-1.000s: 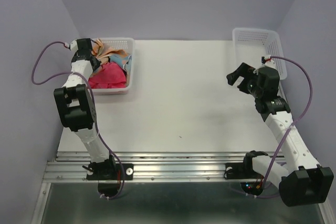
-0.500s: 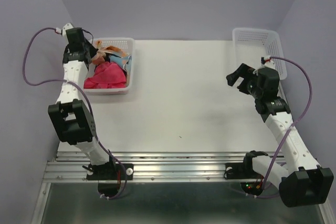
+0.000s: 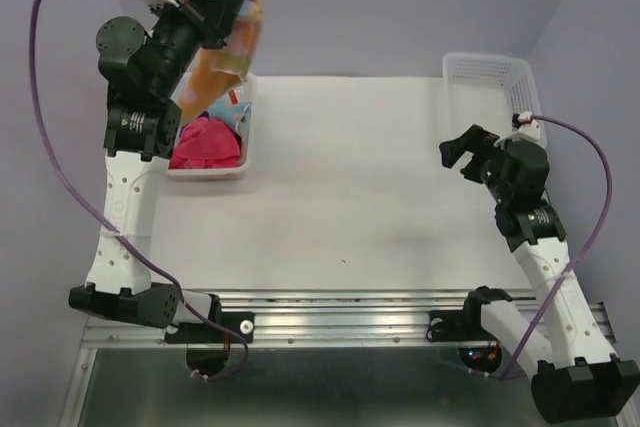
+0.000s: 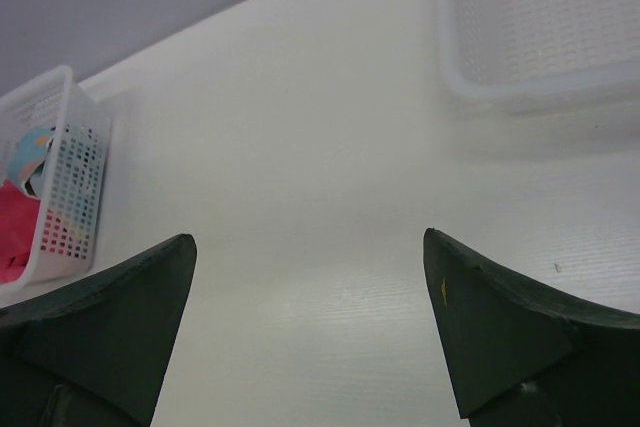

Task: Fold and stack the towels
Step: Move the towel to the center of the board, then flatten out the crumpled towel

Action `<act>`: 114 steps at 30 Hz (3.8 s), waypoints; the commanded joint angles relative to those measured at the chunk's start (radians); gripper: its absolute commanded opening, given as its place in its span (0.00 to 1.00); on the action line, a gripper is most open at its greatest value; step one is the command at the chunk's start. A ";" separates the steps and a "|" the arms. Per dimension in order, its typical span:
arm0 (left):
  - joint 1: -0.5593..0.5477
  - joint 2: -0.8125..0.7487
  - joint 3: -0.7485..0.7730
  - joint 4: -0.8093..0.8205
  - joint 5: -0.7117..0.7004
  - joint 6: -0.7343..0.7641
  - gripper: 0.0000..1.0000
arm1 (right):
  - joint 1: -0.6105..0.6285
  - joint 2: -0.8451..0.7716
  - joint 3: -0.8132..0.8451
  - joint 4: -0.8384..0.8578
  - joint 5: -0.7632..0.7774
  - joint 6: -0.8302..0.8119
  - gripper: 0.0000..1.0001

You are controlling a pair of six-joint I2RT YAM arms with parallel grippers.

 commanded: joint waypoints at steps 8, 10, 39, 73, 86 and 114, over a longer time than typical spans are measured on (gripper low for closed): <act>-0.338 0.224 0.337 0.158 0.387 -0.109 0.00 | 0.001 -0.121 0.017 -0.105 0.165 0.002 1.00; -0.341 0.220 0.285 0.197 0.393 -0.127 0.00 | 0.001 -0.134 0.016 -0.130 0.204 0.002 1.00; -0.416 -0.007 -1.032 0.161 0.082 -0.058 0.99 | 0.055 0.104 -0.139 -0.113 -0.050 -0.003 1.00; -0.846 0.516 -0.535 -0.286 -0.570 -0.046 0.81 | 0.055 0.095 -0.397 -0.137 0.084 0.356 1.00; -0.847 0.485 -0.617 -0.290 -0.673 -0.091 0.00 | 0.055 0.073 -0.434 -0.153 0.121 0.375 1.00; -0.778 0.260 -0.808 -0.068 -0.558 -0.075 0.00 | 0.055 -0.059 -0.235 0.122 -0.040 0.100 0.01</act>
